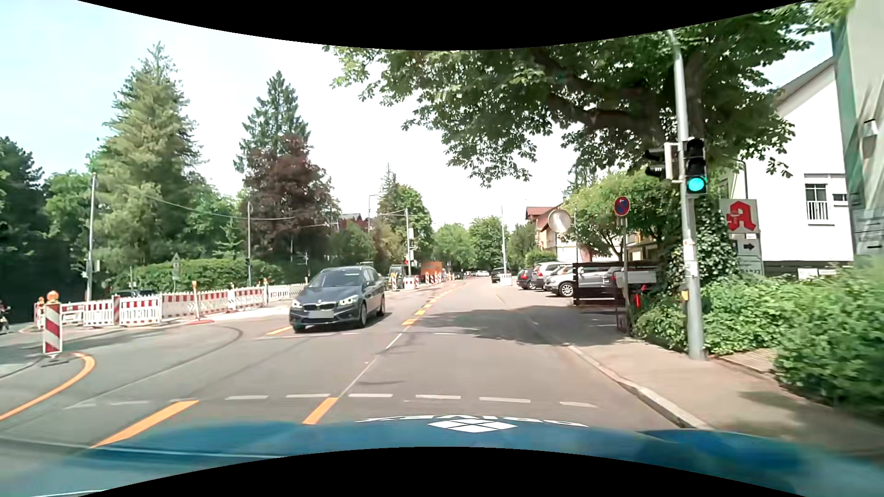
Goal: Follow the waypoints while adhering to traffic rules and regulations
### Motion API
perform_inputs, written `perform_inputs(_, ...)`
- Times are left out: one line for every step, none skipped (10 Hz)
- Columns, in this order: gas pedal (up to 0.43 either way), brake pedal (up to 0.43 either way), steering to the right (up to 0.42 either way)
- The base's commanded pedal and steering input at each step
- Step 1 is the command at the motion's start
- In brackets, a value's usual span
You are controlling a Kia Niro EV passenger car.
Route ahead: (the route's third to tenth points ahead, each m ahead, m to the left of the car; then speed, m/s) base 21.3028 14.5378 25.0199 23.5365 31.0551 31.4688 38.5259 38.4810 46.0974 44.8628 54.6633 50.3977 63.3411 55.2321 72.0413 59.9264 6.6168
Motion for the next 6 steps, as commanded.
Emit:
perform_inputs(0.000, 0.000, 0.003)
perform_inputs(0.000, 0.000, 0.003)
perform_inputs(0.000, 0.000, 0.003)
perform_inputs(0.047, 0.000, 0.003)
perform_inputs(0.130, 0.000, 0.003)
perform_inputs(0.130, 0.000, 0.003)
